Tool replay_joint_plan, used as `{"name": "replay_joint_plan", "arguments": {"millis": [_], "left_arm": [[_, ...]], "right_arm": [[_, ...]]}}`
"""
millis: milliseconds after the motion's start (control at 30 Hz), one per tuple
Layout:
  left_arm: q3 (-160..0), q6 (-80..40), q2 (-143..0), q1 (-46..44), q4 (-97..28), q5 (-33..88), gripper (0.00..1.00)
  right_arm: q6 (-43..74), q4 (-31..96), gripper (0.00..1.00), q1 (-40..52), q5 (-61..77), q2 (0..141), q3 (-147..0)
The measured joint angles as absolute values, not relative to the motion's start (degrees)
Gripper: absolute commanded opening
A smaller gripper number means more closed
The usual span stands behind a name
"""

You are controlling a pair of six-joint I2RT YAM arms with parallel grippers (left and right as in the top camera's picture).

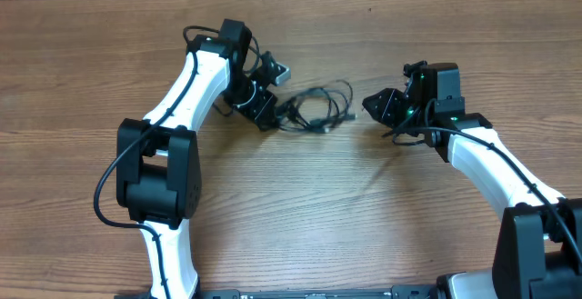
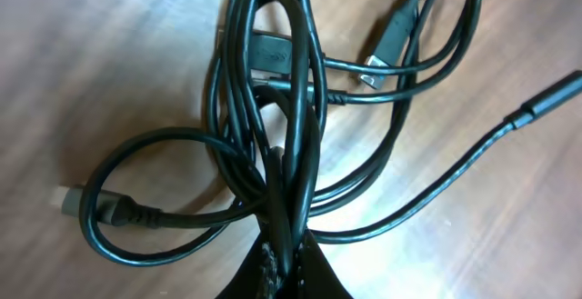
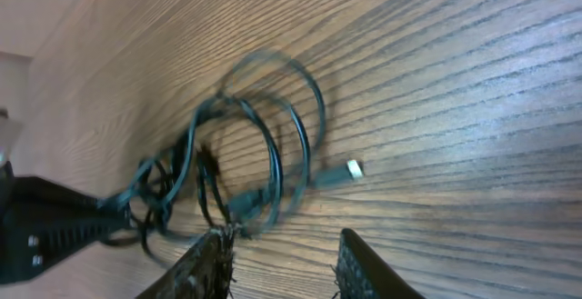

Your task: Untangle cables

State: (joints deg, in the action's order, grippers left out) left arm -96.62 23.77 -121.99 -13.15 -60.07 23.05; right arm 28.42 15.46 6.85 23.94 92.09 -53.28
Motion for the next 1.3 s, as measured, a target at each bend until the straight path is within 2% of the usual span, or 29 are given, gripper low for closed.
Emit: {"name": "replay_joint_plan", "arguments": {"millis": [233,467,600,700,933,1133,1300], "left_arm": [[-96.6,22.2,-122.0,-13.1,-61.9,20.8,0.04],[-96.6,23.8,-122.0,-12.6,-64.2,23.0,0.04],[-96.6,28.1,-122.0,-11.7,-66.7,27.9,0.04],[-96.6,30.6,-122.0,-11.5,-67.3,30.1,0.04],[-96.6,32.8,-122.0,-11.1,-67.3,33.4,0.04],[-96.6,33.2,-122.0,-11.1,-67.3,35.0,0.04],[-96.6,33.2,-122.0,-11.1,-67.3,35.3,0.04]], "right_arm": [[28.2,15.4,0.61,6.9,23.7,92.1,-53.3],[27.8,15.2,0.63,6.9,23.8,92.1,-53.3],[28.8,16.5,0.57,6.9,24.6,92.1,-53.3],[31.2,17.5,0.44,7.2,25.0,92.1,-53.3],[40.1,20.3,0.43,10.5,24.6,92.4,-53.3],[44.4,17.7,0.42,15.0,24.0,97.0,-53.3],[47.5,14.0,0.33,16.5,23.5,100.7,-53.3]]}}
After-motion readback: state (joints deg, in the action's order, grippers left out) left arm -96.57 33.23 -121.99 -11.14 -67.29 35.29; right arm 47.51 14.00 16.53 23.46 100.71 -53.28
